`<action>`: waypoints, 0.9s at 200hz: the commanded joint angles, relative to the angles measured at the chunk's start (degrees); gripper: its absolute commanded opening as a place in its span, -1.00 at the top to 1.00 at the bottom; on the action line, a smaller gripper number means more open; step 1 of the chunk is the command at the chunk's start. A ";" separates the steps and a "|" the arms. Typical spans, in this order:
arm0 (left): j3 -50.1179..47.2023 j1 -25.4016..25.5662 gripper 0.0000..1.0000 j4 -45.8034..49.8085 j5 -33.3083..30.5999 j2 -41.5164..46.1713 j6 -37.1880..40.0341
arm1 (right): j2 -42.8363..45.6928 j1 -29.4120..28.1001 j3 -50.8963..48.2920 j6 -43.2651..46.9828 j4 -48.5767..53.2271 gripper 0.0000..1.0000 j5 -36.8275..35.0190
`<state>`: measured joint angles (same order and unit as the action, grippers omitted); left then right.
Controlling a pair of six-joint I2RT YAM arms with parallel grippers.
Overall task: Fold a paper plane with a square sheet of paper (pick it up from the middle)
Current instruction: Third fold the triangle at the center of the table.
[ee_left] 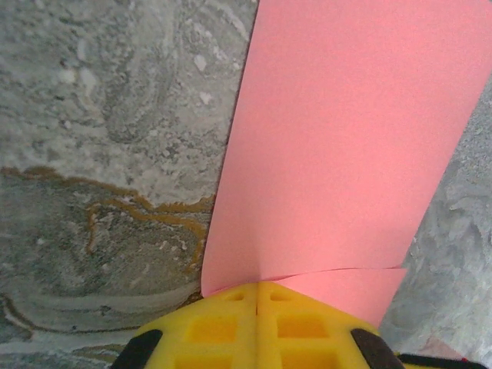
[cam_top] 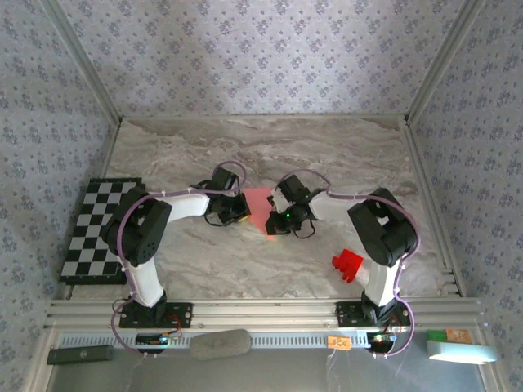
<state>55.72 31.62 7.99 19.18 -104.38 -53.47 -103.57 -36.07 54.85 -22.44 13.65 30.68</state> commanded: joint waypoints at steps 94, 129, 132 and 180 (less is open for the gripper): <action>4.58 -0.74 0.42 4.14 -0.79 7.26 -4.70 | 11.66 2.30 -0.13 -0.43 -1.09 0.64 -5.60; -0.61 -3.15 0.03 2.19 -2.38 13.22 -8.52 | 10.04 0.32 2.57 -2.08 -3.53 0.59 -7.85; -1.22 -3.38 0.00 1.92 -2.39 13.63 -8.79 | 9.82 0.14 2.77 -2.16 -3.57 0.59 -7.97; -9.32 -5.42 -0.16 -4.11 0.63 16.52 -11.83 | 3.42 -2.40 6.07 -4.22 -3.27 0.61 -9.45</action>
<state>49.43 26.33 6.79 18.04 -88.20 -62.83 -96.97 -37.67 59.16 -24.47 10.22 23.20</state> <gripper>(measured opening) 0.578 0.198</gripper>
